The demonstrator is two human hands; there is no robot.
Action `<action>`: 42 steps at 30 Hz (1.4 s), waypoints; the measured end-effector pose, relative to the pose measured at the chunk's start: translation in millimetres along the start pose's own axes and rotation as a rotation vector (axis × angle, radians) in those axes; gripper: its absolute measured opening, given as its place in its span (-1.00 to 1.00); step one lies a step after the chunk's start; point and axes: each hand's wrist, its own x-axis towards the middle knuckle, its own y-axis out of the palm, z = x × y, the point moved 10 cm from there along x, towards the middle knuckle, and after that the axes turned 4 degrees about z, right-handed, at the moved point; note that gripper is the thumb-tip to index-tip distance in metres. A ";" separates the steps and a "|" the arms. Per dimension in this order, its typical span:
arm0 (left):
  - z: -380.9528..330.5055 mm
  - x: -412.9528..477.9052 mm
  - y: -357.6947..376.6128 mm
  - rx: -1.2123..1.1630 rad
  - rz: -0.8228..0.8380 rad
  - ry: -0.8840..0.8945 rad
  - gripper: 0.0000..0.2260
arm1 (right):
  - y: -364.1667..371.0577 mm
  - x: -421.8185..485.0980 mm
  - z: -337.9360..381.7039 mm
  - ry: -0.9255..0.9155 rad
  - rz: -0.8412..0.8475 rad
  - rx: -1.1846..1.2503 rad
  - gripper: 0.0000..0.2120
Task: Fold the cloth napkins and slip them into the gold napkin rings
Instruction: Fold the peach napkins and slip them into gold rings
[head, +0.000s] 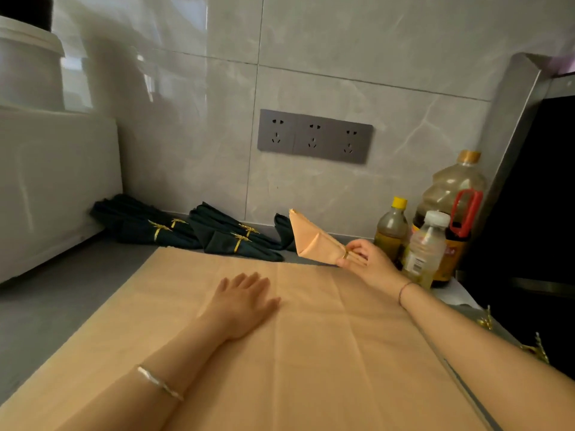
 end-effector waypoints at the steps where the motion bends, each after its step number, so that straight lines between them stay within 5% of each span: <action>1: 1.5 4.9 2.2 0.013 0.005 0.004 -0.41 | 4.7 15.2 -6.8 0.005 0.000 -0.026 -0.67; 3: 3.3 7.2 4.9 0.027 0.011 0.005 -0.32 | 10.7 35.3 -17.3 0.011 -0.015 -0.097 -0.70; 7: 4.5 7.9 5.0 0.025 -0.016 0.009 0.18 | 28.4 60.4 -32.7 0.008 -0.029 -0.276 -0.67; 19: 9.8 16.1 9.4 0.017 -0.025 -0.003 0.28 | 45.2 66.1 -39.1 0.046 -0.119 -0.340 -0.48; 21: 9.9 16.9 11.0 0.015 0.007 -0.002 0.20 | 41.8 58.4 -38.4 0.060 -0.144 -0.321 -0.46; 24: 7.9 17.5 11.6 0.033 0.028 0.003 -0.30 | 39.0 43.0 -39.8 0.082 -0.129 -0.355 -0.47; 26: 4.5 14.1 10.6 0.047 0.035 0.006 -0.43 | 39.4 30.0 -40.3 0.071 -0.082 -0.376 -0.49; 37: -8.5 -17.0 12.0 0.045 0.092 0.033 -0.29 | 44.1 -45.3 -39.0 0.122 0.084 -0.410 -0.54; 42: -16.4 -53.4 -8.2 -0.032 0.006 0.009 -0.47 | 44.3 -106.3 -19.4 0.142 0.189 -0.535 -0.54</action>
